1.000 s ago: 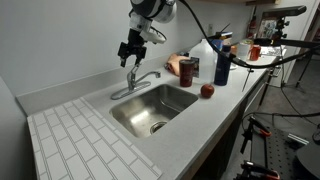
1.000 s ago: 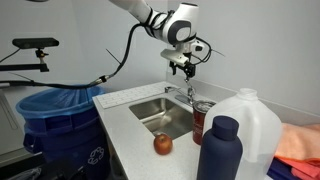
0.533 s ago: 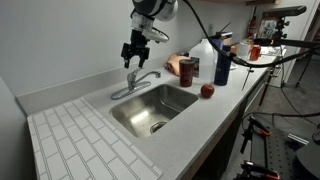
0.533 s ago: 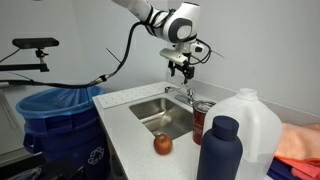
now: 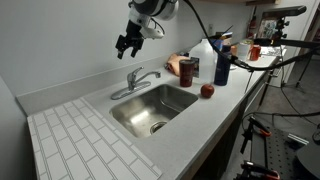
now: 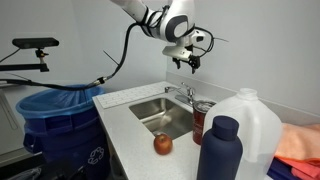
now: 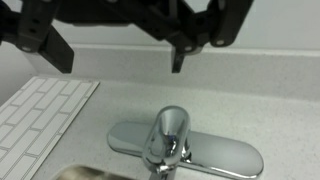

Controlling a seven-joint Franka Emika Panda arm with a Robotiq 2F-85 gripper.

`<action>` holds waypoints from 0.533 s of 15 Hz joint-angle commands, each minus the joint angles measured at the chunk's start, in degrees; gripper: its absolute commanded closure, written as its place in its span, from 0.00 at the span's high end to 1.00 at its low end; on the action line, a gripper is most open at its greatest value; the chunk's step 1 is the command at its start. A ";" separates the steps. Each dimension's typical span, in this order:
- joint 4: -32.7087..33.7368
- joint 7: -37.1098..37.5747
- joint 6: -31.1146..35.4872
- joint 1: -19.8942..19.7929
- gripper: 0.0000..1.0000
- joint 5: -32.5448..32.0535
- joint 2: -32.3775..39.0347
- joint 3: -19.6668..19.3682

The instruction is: Push down the tap faucet

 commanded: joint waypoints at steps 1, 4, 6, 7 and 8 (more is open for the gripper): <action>-4.89 0.82 3.96 1.23 1.00 -2.55 -4.09 -0.82; -8.52 3.34 2.64 2.06 1.00 -5.04 -6.90 -1.67; -10.93 5.56 2.70 2.83 1.00 -7.35 -8.28 -2.37; -11.92 6.61 2.44 3.13 1.00 -8.23 -8.64 -2.57; -12.90 7.77 2.39 3.45 1.00 -9.14 -8.95 -2.81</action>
